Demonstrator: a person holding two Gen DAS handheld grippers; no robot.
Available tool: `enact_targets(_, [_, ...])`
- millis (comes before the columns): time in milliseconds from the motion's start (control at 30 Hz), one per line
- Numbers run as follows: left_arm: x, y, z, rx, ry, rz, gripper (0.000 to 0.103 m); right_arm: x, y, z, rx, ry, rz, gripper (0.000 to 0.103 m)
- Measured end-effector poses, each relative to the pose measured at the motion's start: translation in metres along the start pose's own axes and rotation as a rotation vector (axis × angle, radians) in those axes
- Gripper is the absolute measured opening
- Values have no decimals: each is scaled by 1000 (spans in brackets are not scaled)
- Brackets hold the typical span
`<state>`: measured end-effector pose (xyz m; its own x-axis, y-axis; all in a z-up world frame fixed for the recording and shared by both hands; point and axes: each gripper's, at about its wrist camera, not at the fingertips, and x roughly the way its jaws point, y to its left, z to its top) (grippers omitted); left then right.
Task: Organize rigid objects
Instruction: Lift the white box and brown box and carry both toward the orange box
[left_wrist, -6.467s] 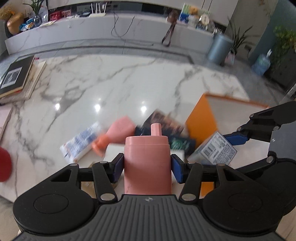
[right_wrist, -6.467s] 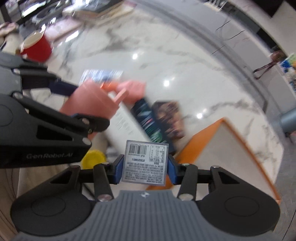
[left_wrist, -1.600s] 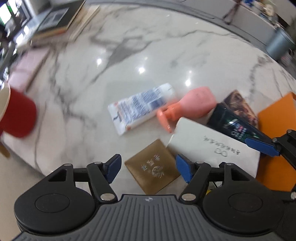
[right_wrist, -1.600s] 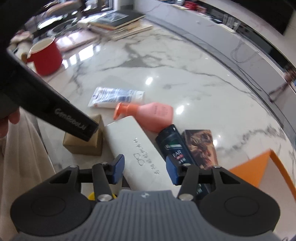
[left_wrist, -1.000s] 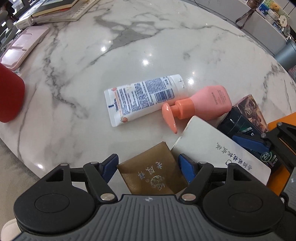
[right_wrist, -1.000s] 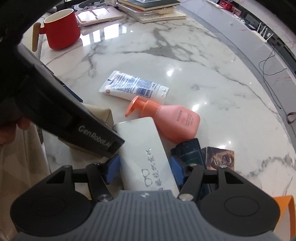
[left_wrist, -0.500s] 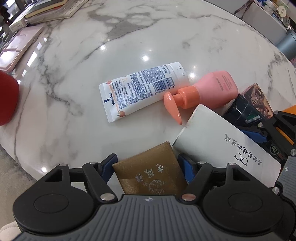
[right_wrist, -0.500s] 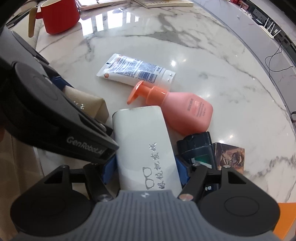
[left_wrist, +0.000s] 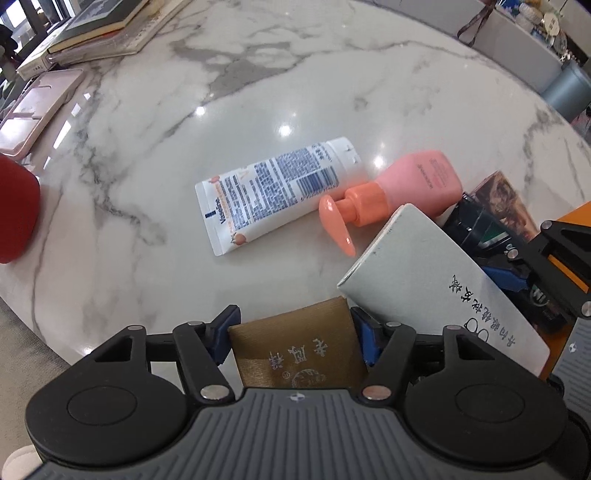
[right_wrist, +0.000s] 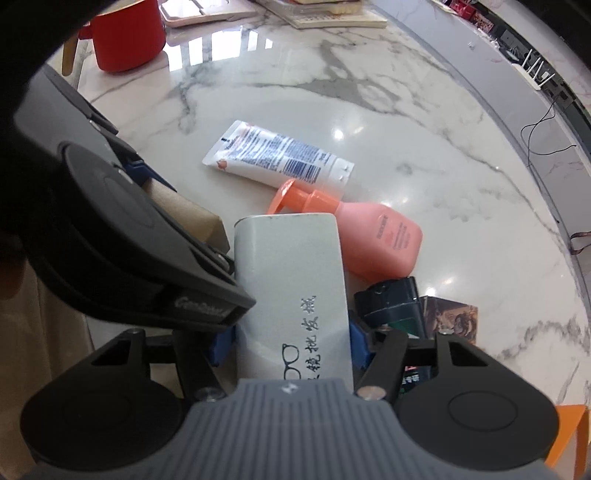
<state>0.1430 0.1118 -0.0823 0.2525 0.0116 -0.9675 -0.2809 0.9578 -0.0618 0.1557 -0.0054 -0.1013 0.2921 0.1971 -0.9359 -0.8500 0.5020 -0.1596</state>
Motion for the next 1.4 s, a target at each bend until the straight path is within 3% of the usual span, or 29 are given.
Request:
enact_targets(367, [-22,-1,-7,7,-76,-29,73,-24,-3,-7,49,-67,-44,60])
enact_targets(867, [-91,-14,-6,4,-230,-94,73,-93,-11,-6,73,-209,-186,60])
enact_targets(1200, [-138,-51,8,44,-343,-157,73,-148,-42,-16,128,-269,-330,60])
enact_targets(1400, [-156,-87,9,118,-379,-204,72,-178,-70,-36,193,-279,-406,60])
